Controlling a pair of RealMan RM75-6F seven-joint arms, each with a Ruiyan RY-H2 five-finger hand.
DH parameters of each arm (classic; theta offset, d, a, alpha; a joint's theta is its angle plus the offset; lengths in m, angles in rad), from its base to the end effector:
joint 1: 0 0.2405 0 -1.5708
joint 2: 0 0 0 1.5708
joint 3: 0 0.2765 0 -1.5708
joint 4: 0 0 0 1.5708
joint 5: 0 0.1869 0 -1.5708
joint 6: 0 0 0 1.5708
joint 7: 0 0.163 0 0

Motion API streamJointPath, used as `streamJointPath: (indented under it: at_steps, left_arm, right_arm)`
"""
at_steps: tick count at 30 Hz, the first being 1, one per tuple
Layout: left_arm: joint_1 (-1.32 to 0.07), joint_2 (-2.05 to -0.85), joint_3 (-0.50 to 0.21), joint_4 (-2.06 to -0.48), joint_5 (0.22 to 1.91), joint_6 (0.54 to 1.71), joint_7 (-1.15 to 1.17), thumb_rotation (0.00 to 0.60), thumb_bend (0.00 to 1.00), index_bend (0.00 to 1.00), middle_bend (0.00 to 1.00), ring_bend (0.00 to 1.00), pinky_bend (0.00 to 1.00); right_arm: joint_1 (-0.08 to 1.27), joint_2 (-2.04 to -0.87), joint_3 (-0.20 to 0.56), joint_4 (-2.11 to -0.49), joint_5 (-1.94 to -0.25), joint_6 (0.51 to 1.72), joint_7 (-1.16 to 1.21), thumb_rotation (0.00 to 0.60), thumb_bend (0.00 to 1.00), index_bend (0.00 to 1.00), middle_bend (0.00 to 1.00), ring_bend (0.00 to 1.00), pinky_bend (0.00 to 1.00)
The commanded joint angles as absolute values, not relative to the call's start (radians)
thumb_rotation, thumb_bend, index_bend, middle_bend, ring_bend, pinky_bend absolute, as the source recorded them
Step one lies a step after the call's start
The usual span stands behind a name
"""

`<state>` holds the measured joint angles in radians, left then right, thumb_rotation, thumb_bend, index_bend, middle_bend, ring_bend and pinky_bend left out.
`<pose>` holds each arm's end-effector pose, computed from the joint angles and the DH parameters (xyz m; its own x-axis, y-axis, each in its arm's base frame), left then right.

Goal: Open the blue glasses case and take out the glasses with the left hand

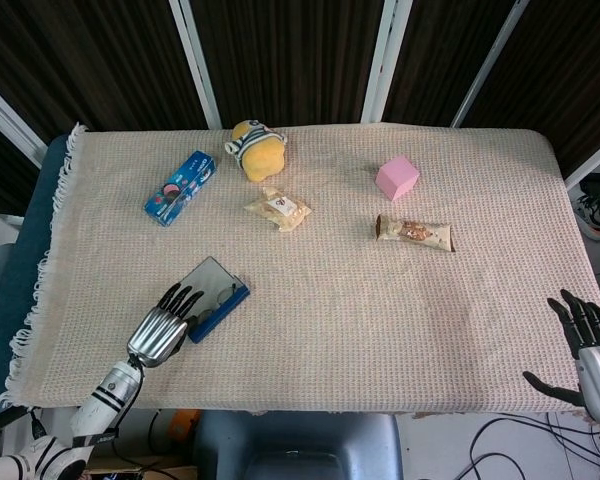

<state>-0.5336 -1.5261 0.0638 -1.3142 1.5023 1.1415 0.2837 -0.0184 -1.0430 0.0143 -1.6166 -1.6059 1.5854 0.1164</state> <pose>-0.2444 0.2977 0.0037 0.6664 0.1484 0.7306 0.6876 -0.5011 -0.5254 -0.3211 -0.1596 0.2156 0.3573 0.0180 0.9338 -0.9336 -0.0217 0.3577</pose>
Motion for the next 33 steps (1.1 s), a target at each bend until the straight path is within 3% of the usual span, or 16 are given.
streamJointPath:
  at_steps: [1, 18, 33]
  left_arm:
    - [-0.521, -1.516, 0.076, -1.35, 1.517, 1.15, 0.322, 0.6, 0.76, 0.49, 0.06, 0.0, 0.0]
    - [-0.512, -1.552, 0.088, -1.441, 1.548, 1.118, 0.422, 0.6, 0.76, 0.47, 0.05, 0.0, 0.0]
    - [-0.565, -1.65, 0.019, -1.439, 1.517, 1.041, 0.431, 0.6, 0.76, 0.44, 0.05, 0.0, 0.0]
  right_arm:
    - [-0.02, -1.042, 0.011, -1.616, -1.613, 1.589, 0.118, 0.6, 0.13, 0.0, 0.0, 0.0, 0.0]
    - [-0.036, -1.03, 0.004, -1.597, -1.64, 1.631, 0.175, 0.6, 0.13, 0.0, 0.0, 0.0, 0.0]
    - [-0.048, -1.024, 0.001, -1.58, -1.655, 1.664, 0.216, 0.6, 0.13, 0.0, 0.0, 0.0, 0.0]
